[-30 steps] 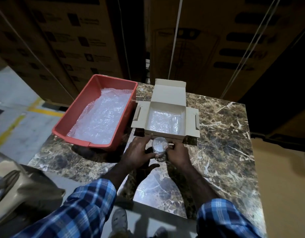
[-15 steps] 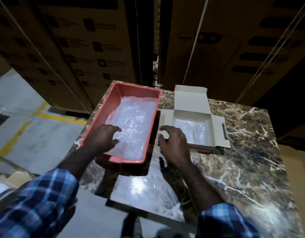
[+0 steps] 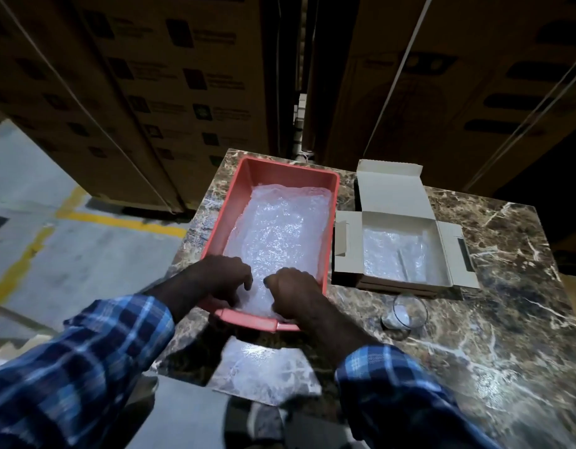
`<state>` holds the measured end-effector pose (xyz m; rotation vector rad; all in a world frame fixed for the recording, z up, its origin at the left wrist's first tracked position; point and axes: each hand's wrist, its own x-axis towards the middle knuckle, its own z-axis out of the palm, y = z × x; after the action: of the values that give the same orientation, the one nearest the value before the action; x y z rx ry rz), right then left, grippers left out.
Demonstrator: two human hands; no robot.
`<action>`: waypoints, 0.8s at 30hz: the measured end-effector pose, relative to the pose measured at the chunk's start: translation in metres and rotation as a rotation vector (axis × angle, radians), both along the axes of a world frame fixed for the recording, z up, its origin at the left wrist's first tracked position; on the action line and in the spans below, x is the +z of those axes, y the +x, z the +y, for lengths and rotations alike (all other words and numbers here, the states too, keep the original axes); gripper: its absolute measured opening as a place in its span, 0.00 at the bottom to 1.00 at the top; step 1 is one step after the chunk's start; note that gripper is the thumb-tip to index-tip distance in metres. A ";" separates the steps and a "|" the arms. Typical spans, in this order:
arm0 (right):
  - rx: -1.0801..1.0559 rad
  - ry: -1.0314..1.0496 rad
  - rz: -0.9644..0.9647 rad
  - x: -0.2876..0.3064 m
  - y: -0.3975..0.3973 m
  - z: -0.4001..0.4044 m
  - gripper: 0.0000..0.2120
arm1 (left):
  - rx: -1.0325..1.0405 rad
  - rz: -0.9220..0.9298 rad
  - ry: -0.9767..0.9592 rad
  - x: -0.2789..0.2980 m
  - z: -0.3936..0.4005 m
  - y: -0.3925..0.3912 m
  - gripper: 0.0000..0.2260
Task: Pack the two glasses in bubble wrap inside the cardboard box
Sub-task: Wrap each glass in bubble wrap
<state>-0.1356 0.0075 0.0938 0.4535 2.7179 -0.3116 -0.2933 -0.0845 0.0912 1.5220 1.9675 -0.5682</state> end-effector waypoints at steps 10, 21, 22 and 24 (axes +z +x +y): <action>-0.110 -0.178 -0.009 -0.010 -0.013 0.011 0.09 | -0.074 -0.016 0.100 0.002 0.009 -0.003 0.08; -0.221 -0.611 -0.059 0.001 -0.018 0.009 0.13 | -0.081 -0.019 0.034 0.001 0.012 -0.012 0.14; -0.230 -0.632 -0.069 0.002 -0.018 0.008 0.12 | -0.091 -0.011 0.040 0.003 0.013 -0.011 0.13; -0.201 -0.639 -0.073 0.001 -0.020 0.007 0.09 | -0.117 -0.003 0.042 0.003 0.014 -0.010 0.13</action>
<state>-0.1556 0.0140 0.0947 0.5269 2.3237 -1.1419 -0.3032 -0.0703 0.0945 1.6719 1.9083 -0.5761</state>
